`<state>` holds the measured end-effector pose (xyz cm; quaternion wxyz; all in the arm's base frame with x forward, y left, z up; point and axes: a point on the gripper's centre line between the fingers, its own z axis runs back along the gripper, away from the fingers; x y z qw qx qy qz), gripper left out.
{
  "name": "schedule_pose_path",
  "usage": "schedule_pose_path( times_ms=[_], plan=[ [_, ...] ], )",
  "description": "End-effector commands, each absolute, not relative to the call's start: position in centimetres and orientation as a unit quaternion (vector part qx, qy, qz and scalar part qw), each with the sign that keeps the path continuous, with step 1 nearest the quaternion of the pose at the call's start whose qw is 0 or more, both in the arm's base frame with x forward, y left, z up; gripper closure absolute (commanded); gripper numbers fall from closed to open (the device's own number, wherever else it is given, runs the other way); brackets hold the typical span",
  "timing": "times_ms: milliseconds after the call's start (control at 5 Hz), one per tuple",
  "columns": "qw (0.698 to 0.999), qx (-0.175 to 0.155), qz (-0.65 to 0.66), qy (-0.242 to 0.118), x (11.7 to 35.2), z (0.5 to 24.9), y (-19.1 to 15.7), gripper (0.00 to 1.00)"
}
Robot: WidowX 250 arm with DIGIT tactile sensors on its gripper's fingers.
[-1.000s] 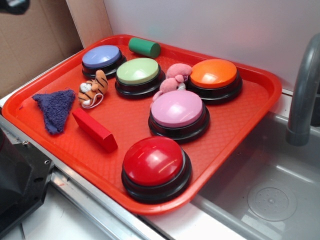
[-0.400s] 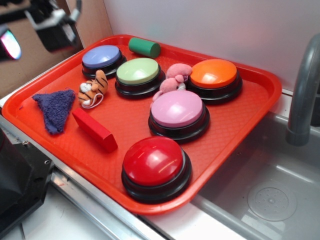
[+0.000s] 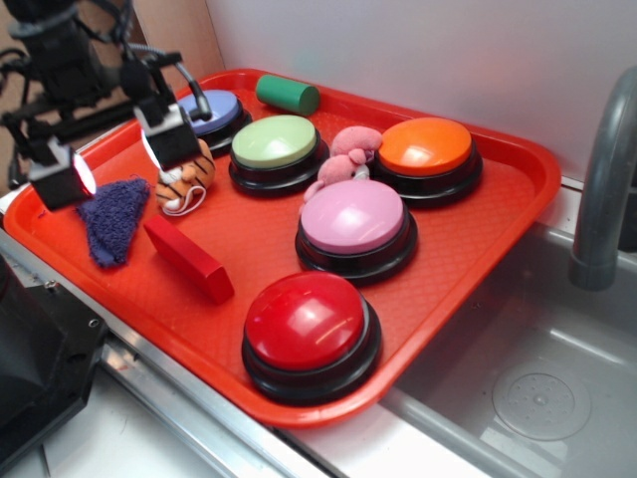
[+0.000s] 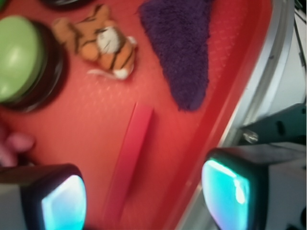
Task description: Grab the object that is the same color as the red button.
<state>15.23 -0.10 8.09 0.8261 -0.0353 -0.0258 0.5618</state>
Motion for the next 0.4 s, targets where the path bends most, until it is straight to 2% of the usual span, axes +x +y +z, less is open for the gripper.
schedule_pose_path(
  times_ms=[0, 200],
  plan=[
    [0.800, -0.031, 0.598, -0.042, 16.8, 4.0, 0.4, 0.00],
    [0.809, -0.030, 0.587, -0.026, 17.2, 2.4, 0.0, 0.00]
  ],
)
